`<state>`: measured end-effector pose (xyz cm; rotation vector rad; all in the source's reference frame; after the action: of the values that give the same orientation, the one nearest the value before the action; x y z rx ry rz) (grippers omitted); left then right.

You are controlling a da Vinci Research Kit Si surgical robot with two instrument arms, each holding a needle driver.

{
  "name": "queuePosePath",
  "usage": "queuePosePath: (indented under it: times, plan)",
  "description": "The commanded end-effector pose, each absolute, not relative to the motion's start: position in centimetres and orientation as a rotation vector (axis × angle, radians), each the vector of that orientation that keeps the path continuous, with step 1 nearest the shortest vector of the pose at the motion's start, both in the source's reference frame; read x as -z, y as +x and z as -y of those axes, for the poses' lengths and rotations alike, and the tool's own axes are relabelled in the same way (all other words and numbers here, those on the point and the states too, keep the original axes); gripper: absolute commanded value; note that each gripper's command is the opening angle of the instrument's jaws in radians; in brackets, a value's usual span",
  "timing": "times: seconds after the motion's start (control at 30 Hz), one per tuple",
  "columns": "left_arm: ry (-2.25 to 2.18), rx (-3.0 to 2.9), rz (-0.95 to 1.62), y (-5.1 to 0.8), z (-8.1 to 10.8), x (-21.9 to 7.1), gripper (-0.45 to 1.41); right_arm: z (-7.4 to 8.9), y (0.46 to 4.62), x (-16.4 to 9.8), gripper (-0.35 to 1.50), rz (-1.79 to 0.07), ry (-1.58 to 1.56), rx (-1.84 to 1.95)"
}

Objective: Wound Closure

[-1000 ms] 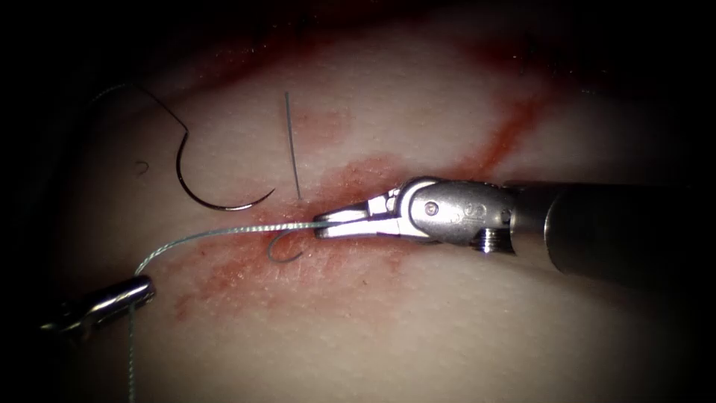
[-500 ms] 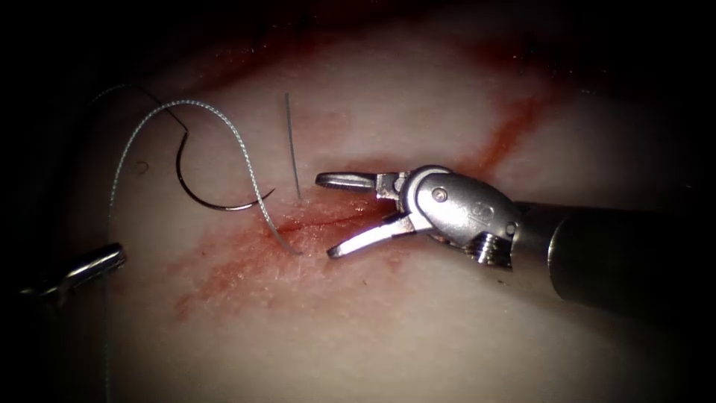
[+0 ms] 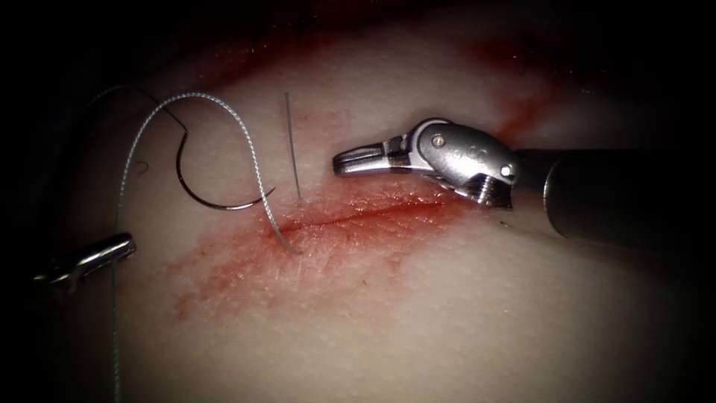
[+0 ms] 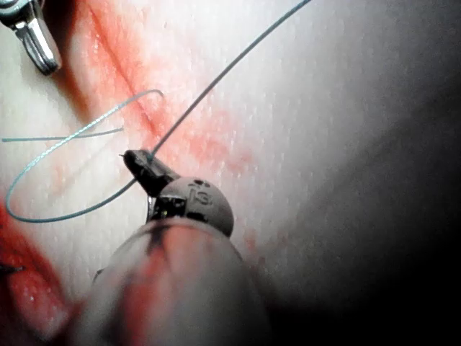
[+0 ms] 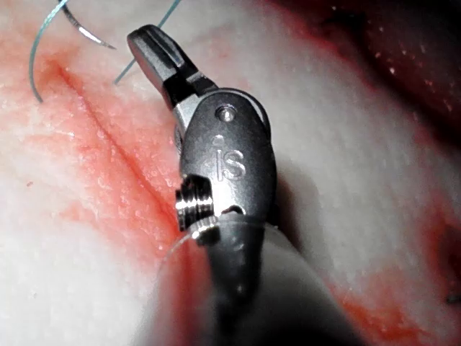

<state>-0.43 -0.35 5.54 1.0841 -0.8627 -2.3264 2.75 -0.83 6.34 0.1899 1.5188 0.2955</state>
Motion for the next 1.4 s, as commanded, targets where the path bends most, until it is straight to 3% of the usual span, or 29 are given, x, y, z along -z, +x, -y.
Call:
queuePosePath:
  times: [0.03,0.7,1.4]
  plan:
    - [1.067,2.297,0.874,-0.50,0.4,-5.6,-0.45,0.8,2.96,-6.5,-0.35,-1.525,0.201,-0.296]
    - [1.177,2.163,0.856,-0.82,0.4,-5.3,-0.45,0.9,3.87,-6.9,-0.35,-1.592,0.266,-0.334]
    - [1.255,2.324,0.780,-0.94,0.2,-6.5,-0.45,0.9,3.58,-6.4,-0.35,-1.825,0.380,-0.362]
